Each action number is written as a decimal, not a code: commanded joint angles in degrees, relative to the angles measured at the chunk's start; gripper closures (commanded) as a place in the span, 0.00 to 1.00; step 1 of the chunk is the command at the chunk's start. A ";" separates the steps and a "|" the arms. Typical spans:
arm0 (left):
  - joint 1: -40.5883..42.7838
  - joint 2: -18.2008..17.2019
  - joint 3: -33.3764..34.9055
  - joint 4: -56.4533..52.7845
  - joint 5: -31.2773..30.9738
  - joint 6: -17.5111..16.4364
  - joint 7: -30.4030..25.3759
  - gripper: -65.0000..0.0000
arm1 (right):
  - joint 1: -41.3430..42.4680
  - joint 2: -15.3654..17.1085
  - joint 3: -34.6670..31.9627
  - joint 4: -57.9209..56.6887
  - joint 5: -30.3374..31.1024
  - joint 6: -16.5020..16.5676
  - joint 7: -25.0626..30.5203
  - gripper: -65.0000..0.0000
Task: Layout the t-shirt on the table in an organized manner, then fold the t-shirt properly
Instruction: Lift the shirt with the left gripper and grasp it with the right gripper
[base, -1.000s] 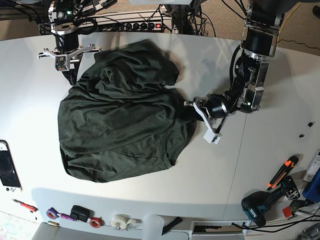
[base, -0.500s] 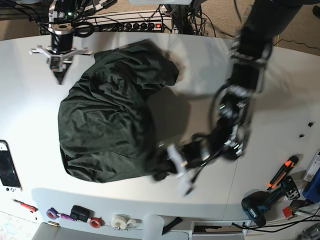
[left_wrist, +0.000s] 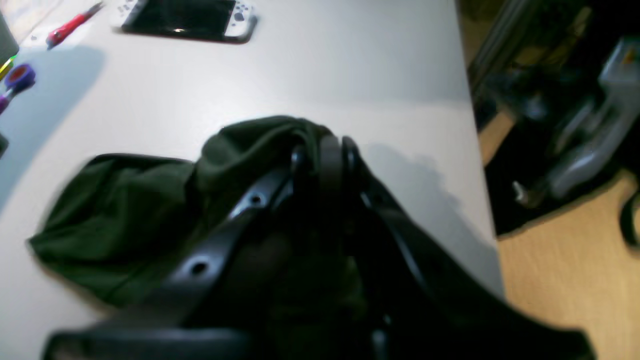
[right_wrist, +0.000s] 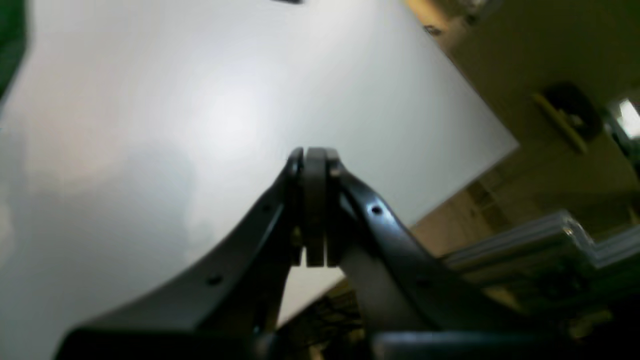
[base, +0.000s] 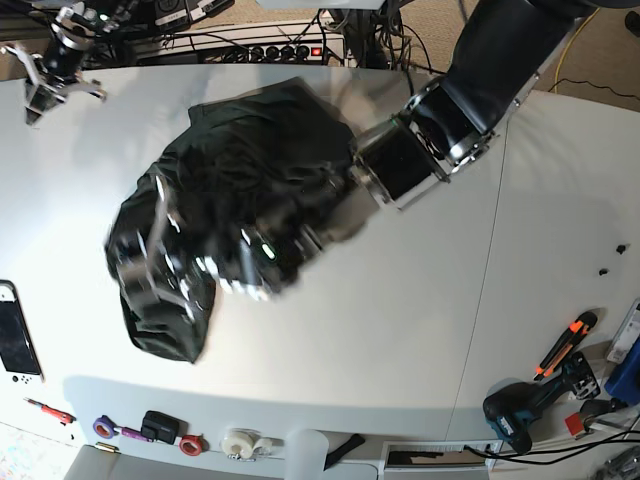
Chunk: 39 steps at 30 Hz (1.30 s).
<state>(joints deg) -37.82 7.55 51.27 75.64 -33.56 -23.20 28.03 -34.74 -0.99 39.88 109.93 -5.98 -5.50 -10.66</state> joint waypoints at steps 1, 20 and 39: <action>-1.55 1.45 1.49 0.92 0.39 0.68 -3.72 1.00 | -0.35 0.85 2.01 1.03 0.70 -0.55 1.62 1.00; 1.49 1.45 -10.21 4.48 0.63 12.57 10.08 0.29 | 0.66 0.13 5.49 0.96 20.98 26.56 -5.57 0.93; 1.99 -6.93 -16.20 4.48 -4.20 6.60 13.75 0.28 | 13.03 -5.18 1.33 -4.94 40.06 15.50 -21.09 0.51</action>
<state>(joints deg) -34.02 -0.01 35.44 79.13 -37.12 -16.36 43.27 -22.02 -6.68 41.10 103.92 33.54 9.43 -33.15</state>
